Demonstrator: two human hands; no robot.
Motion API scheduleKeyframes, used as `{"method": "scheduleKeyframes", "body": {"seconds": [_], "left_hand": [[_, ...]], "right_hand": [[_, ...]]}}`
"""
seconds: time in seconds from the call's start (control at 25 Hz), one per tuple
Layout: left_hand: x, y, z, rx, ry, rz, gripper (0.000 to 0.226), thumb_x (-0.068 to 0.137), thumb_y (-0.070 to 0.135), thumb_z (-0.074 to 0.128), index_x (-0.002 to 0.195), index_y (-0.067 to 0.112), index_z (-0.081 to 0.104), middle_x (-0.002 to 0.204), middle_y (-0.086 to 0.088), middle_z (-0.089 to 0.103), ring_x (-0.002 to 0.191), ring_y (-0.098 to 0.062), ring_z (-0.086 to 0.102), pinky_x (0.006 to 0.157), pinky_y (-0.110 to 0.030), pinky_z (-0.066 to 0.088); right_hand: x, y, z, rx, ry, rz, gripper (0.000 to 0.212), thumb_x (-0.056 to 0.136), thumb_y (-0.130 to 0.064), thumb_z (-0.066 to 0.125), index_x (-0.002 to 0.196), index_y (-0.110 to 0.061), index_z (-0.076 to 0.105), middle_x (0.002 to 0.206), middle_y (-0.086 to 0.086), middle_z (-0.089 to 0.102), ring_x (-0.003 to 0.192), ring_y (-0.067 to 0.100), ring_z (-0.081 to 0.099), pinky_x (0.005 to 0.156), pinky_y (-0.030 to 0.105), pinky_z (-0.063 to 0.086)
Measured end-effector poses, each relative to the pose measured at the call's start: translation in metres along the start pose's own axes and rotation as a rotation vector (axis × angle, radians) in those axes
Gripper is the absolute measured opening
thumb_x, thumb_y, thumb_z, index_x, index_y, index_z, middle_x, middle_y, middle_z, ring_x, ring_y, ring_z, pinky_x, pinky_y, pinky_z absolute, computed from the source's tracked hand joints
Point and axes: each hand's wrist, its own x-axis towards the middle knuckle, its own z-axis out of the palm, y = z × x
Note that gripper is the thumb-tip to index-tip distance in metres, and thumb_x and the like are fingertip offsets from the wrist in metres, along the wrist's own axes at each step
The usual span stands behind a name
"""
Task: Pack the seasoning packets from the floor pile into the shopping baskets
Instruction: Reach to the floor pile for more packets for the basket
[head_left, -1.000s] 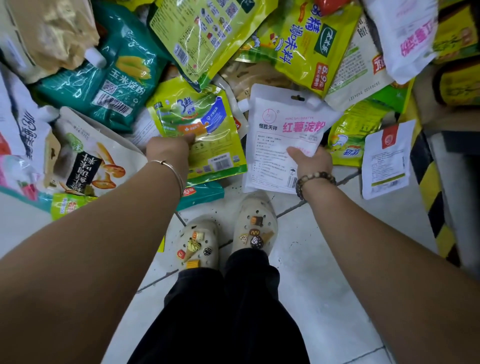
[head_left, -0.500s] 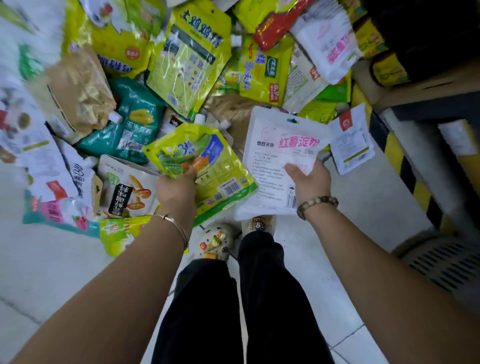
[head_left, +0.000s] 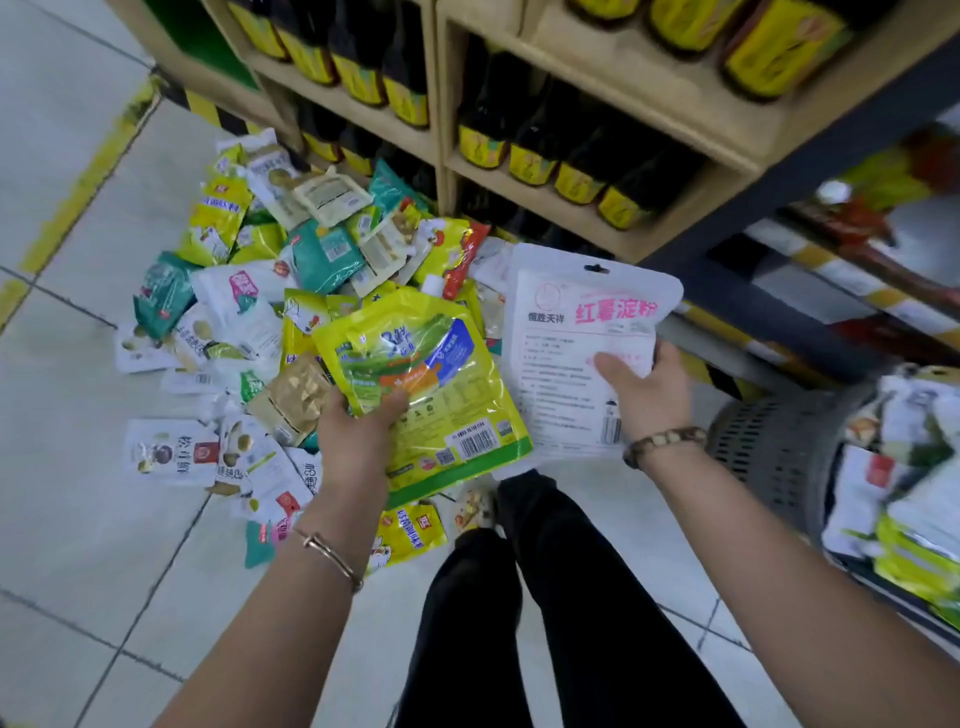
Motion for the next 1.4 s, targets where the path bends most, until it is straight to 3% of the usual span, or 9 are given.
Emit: {"method": "scheduleKeyframes", "body": {"seconds": [0.24, 0.36, 0.56, 0.68, 0.88, 1.04, 1.16, 1.28, 1.4], "left_hand": [[-0.113, 0.061, 0.003, 0.086, -0.195, 0.077, 0.074, 0.079, 0.02, 0.076, 0.142, 0.012, 0.038, 0.141, -0.011, 0.047, 0.121, -0.033, 0.053, 0.098, -0.053, 0.046], [-0.161, 0.077, 0.019, 0.093, -0.288, 0.145, 0.084, 0.079, 0.023, 0.076, 0.147, 0.01, 0.028, 0.151, -0.009, 0.035, 0.13, -0.031, 0.044, 0.105, -0.051, 0.04], [-0.222, 0.087, 0.059, 0.227, -0.47, 0.269, 0.055, 0.081, 0.016, 0.074, 0.132, 0.014, 0.051, 0.135, -0.004, 0.054, 0.126, -0.027, 0.049, 0.102, -0.041, 0.044], [-0.26, 0.083, 0.09, 0.271, -0.581, 0.243, 0.068, 0.082, 0.017, 0.073, 0.141, 0.014, 0.039, 0.143, -0.003, 0.044, 0.127, -0.021, 0.048, 0.101, -0.033, 0.042], [-0.323, 0.055, 0.156, 0.403, -0.715, 0.295, 0.022, 0.081, 0.003, 0.071, 0.098, 0.015, 0.062, 0.108, -0.015, 0.069, 0.087, -0.024, 0.067, 0.074, -0.035, 0.055], [-0.374, 0.014, 0.212, 0.43, -0.752, 0.293, 0.021, 0.081, 0.002, 0.07, 0.093, 0.017, 0.062, 0.101, -0.012, 0.071, 0.086, -0.026, 0.067, 0.078, -0.037, 0.055], [-0.413, -0.023, 0.251, 0.456, -0.753, 0.267, 0.023, 0.081, 0.004, 0.071, 0.1, 0.014, 0.063, 0.108, -0.013, 0.069, 0.094, -0.028, 0.066, 0.083, -0.04, 0.054], [-0.447, -0.062, 0.287, 0.475, -0.737, 0.241, 0.041, 0.081, 0.008, 0.072, 0.119, 0.006, 0.058, 0.12, -0.015, 0.064, 0.104, -0.03, 0.062, 0.09, -0.045, 0.051], [-0.475, -0.094, 0.317, 0.469, -0.708, 0.235, 0.022, 0.083, 0.005, 0.07, 0.101, 0.014, 0.062, 0.1, -0.008, 0.07, 0.082, -0.021, 0.066, 0.067, -0.03, 0.052]], "right_hand": [[-0.081, -0.069, -0.085, 0.118, 0.085, -0.008, 0.021, 0.083, -0.016, 0.068, 0.093, -0.021, 0.05, 0.084, -0.017, 0.059, 0.071, -0.008, 0.056, 0.054, 0.01, 0.044], [-0.112, -0.087, -0.126, 0.177, 0.149, -0.025, 0.021, 0.085, -0.013, 0.066, 0.101, -0.013, 0.052, 0.088, -0.008, 0.061, 0.074, -0.001, 0.058, 0.056, 0.012, 0.046], [-0.146, -0.097, -0.2, 0.258, 0.277, -0.035, 0.019, 0.086, -0.008, 0.063, 0.103, -0.005, 0.055, 0.095, 0.005, 0.063, 0.081, 0.016, 0.06, 0.063, 0.02, 0.048], [-0.163, -0.093, -0.251, 0.291, 0.406, -0.056, 0.021, 0.085, -0.004, 0.063, 0.104, 0.001, 0.055, 0.087, 0.002, 0.063, 0.076, 0.012, 0.059, 0.057, 0.009, 0.046], [-0.177, -0.061, -0.338, 0.348, 0.553, -0.025, 0.023, 0.087, -0.007, 0.061, 0.107, 0.001, 0.054, 0.088, 0.003, 0.062, 0.082, 0.02, 0.058, 0.058, 0.01, 0.046], [-0.182, -0.026, -0.414, 0.33, 0.579, -0.053, 0.024, 0.089, -0.004, 0.058, 0.112, -0.004, 0.049, 0.087, -0.014, 0.053, 0.073, -0.002, 0.05, 0.054, -0.003, 0.037], [-0.186, 0.009, -0.475, 0.341, 0.562, 0.008, 0.03, 0.089, -0.003, 0.057, 0.118, 0.002, 0.048, 0.113, 0.012, 0.06, 0.099, 0.025, 0.058, 0.08, 0.02, 0.049], [-0.187, 0.04, -0.53, 0.355, 0.541, 0.031, 0.024, 0.089, -0.003, 0.056, 0.111, -0.01, 0.049, 0.107, 0.01, 0.06, 0.095, 0.024, 0.059, 0.069, 0.02, 0.047], [-0.186, 0.071, -0.575, 0.327, 0.531, 0.06, 0.024, 0.088, -0.001, 0.057, 0.108, -0.012, 0.05, 0.095, -0.003, 0.061, 0.08, 0.004, 0.059, 0.058, 0.008, 0.046]]}}
